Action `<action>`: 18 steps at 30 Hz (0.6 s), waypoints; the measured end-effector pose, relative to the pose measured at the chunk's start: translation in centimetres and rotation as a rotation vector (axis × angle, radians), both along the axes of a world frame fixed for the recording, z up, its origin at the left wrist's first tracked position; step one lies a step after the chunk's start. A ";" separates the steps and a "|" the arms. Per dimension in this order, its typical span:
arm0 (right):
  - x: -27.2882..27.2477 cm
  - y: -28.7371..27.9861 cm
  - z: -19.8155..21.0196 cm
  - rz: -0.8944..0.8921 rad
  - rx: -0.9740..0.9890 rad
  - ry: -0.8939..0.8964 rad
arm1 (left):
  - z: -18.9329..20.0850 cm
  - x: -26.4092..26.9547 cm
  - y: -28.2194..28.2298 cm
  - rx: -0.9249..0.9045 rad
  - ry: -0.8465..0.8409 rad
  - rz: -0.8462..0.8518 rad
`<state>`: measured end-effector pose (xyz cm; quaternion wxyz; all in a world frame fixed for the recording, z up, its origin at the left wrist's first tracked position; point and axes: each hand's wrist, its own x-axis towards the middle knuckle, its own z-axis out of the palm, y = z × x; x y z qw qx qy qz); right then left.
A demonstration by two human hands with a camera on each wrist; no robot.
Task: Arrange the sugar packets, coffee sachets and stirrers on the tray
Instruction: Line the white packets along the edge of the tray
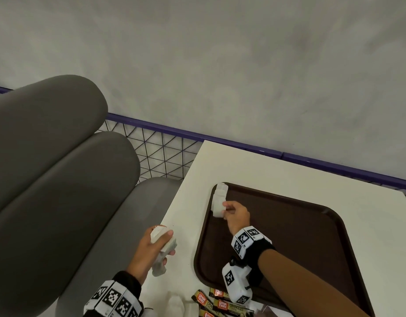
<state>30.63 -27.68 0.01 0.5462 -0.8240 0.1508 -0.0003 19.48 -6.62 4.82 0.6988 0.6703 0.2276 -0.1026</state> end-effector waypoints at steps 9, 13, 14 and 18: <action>0.8 1.7 -1.4 0.029 -0.121 0.046 | -1.3 0.4 0.7 0.008 0.026 -0.036; 1.1 1.7 -1.5 0.052 -0.184 0.070 | -1.6 0.5 0.8 0.015 0.017 -0.040; 1.2 1.7 -1.5 0.054 -0.193 0.079 | -1.7 0.5 0.8 0.014 0.015 -0.044; 0.9 1.6 -0.9 0.086 -0.203 0.123 | -1.7 0.4 0.9 -0.006 0.037 -0.064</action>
